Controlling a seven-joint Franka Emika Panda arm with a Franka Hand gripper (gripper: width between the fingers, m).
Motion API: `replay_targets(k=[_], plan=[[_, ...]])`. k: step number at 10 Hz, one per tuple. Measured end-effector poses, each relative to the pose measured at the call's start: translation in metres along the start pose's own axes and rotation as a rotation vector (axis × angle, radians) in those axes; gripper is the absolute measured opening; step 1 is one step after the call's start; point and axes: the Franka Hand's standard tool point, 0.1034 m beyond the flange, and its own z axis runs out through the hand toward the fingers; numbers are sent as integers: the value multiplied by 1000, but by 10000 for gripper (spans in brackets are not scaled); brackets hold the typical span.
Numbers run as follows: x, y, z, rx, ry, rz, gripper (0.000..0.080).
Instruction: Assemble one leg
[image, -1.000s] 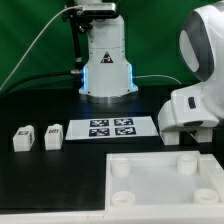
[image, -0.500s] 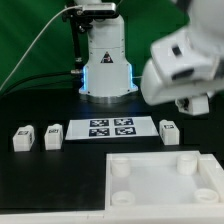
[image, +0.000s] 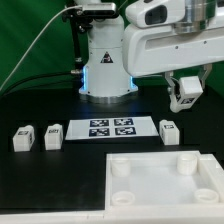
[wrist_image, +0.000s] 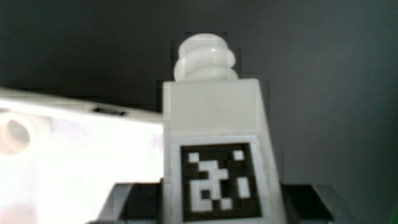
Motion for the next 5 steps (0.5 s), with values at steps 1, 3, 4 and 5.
replay_targets(k=[1, 3, 4, 5], plan=[[7, 2, -1, -8, 106, -4, 291], [60, 26, -32, -14, 336, -46, 291], [84, 44, -52, -38, 473, -53, 291], [92, 54, -63, -71, 583, -51, 291]])
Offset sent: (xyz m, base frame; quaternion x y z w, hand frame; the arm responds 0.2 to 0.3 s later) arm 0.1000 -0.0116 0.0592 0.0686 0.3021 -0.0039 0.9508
